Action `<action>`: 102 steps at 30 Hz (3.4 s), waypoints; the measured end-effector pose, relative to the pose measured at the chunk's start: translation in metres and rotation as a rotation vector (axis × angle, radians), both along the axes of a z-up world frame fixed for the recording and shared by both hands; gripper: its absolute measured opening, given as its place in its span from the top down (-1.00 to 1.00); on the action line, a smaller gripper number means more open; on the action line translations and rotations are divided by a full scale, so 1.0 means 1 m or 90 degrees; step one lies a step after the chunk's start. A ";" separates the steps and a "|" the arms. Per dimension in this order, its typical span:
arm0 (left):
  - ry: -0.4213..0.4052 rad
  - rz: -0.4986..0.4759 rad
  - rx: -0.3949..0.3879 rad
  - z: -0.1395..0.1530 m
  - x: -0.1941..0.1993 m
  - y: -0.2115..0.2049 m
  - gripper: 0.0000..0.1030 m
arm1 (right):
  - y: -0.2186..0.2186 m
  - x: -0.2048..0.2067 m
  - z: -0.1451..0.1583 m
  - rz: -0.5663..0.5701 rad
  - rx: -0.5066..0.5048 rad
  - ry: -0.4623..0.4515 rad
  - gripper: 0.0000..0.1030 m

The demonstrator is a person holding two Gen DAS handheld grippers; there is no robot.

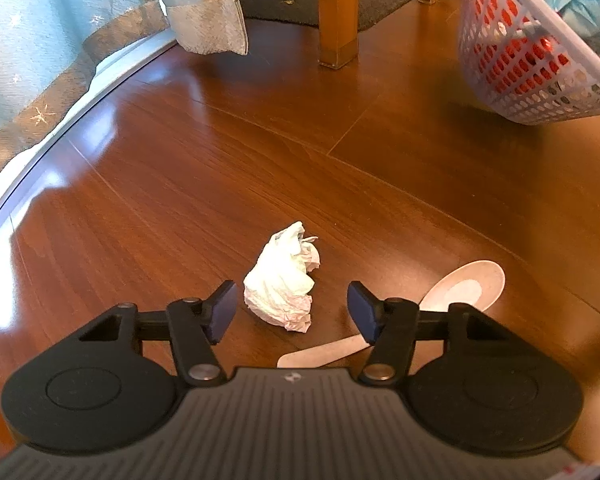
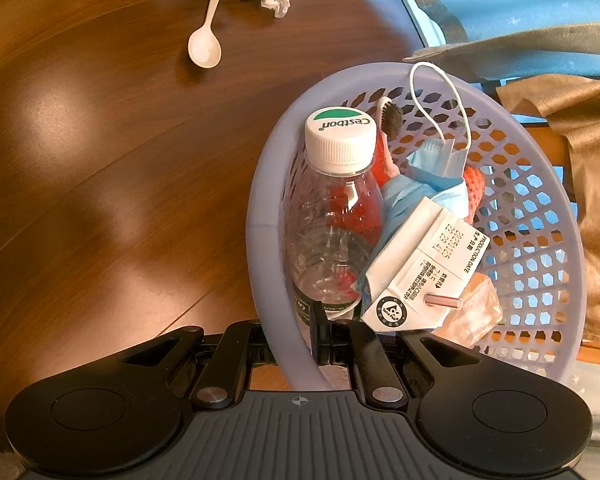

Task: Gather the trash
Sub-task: 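Move the left tool to the crumpled white tissue and close on it, then lift the tissue with the left tool and carry it over the basket, then open the left tool to drop the tissue into the basket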

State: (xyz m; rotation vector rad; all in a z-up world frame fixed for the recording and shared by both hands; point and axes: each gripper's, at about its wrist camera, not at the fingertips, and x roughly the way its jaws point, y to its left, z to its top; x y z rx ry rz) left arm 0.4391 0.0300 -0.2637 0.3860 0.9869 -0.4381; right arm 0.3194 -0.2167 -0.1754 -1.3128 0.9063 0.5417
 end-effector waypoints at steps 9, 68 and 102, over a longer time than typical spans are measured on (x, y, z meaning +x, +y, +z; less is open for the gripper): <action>0.008 0.016 0.017 -0.010 0.010 0.003 0.24 | 0.001 0.000 -0.001 -0.002 0.001 0.001 0.89; -0.088 -0.098 -0.089 0.129 -0.048 -0.042 0.48 | -0.006 0.006 -0.003 -0.007 0.004 -0.004 0.89; -0.157 -0.225 -0.198 0.204 -0.011 -0.160 0.30 | -0.006 0.003 0.000 -0.012 0.016 -0.006 0.89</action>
